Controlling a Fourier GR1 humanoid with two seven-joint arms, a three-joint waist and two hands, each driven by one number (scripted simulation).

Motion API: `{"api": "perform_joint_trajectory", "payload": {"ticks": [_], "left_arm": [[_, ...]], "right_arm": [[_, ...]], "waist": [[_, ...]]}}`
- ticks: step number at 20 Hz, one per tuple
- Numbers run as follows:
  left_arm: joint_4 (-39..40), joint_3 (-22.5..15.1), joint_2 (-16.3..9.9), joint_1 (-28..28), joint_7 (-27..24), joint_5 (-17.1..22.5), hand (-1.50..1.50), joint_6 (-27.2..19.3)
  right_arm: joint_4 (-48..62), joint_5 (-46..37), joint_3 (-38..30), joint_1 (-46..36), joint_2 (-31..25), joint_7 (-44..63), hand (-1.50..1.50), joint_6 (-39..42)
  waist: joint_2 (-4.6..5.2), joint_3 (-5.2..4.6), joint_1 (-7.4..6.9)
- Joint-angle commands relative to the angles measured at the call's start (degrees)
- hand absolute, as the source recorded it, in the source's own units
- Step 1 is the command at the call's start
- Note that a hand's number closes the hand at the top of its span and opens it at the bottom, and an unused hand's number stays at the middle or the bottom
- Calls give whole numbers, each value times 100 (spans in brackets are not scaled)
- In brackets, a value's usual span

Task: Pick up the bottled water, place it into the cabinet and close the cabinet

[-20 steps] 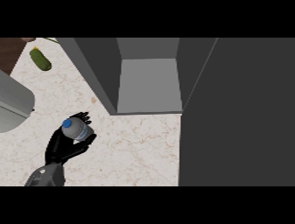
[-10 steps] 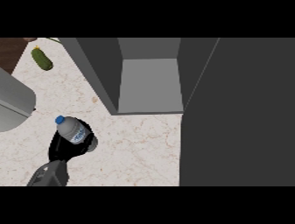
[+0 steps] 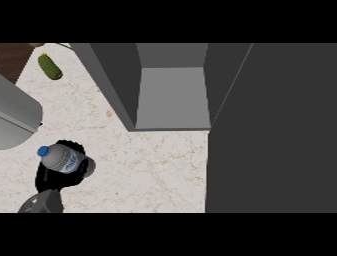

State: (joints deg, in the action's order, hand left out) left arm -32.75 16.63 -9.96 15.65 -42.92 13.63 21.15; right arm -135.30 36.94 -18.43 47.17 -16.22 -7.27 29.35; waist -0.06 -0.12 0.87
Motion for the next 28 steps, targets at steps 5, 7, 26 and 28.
{"api": "perform_joint_trajectory", "payload": {"ticks": [5, 7, 26, 28], "left_arm": [[-903, -292, 233, -147, 346, 30, 150, -73], [-1203, -370, 203, -103, 593, 49, 150, -78], [-3464, -2806, 994, 415, 2153, 392, 150, -3411], [-3682, -3267, 993, 486, 2347, 360, 150, -3935]], "right_arm": [[-1312, 585, -225, 429, 120, 345, -150, -192], [-1356, 582, -143, 391, 131, 432, -150, -351], [-1069, 713, -259, 430, -47, 238, -150, 1], [-1193, 921, -304, 436, -157, 316, -150, -157]], "waist": [[-27, 8, -37], [-23, 8, -53], [-3, 3, 64], [-10, 1, 91]]}}
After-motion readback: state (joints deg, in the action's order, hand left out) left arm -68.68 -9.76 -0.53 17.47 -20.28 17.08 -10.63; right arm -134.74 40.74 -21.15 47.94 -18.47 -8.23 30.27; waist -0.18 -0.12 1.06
